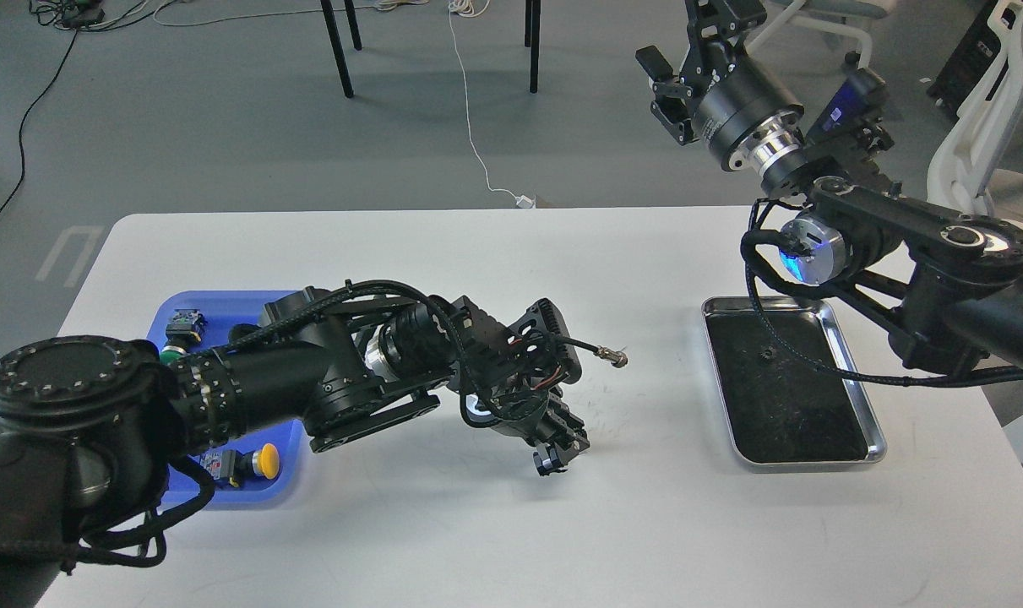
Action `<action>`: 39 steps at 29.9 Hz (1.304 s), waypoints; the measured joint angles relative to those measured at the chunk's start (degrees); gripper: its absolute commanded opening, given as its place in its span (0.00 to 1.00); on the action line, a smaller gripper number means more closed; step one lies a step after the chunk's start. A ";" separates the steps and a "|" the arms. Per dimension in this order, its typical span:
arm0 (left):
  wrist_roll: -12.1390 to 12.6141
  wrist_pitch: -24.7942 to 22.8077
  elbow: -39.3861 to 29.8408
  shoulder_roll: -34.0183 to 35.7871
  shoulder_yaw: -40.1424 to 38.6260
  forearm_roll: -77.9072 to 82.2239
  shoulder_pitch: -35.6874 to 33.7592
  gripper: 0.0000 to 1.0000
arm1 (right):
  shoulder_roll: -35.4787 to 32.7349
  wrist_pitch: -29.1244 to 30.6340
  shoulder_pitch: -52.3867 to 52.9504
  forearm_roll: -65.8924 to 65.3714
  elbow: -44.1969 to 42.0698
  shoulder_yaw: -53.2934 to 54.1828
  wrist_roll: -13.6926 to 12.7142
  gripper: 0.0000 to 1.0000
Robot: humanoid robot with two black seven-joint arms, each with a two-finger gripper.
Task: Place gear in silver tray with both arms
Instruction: 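Carry the second gear to the table center and release it, then reach the right gripper down to the gear on the table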
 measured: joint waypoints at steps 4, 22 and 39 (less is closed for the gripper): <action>0.00 0.00 0.32 0.01 0.09 0.00 -0.07 0.76 | -0.23 0.00 -0.01 0.00 0.02 0.00 0.00 0.97; 0.01 2.98 -12.04 19.06 -14.12 -31.81 4.44 0.97 | -16.02 6.71 -2.87 -10.19 5.74 -8.95 -0.01 0.98; 0.00 9.68 -19.82 30.24 -48.82 -86.18 36.55 0.98 | -15.61 12.92 6.50 -65.46 9.90 -36.90 0.00 0.98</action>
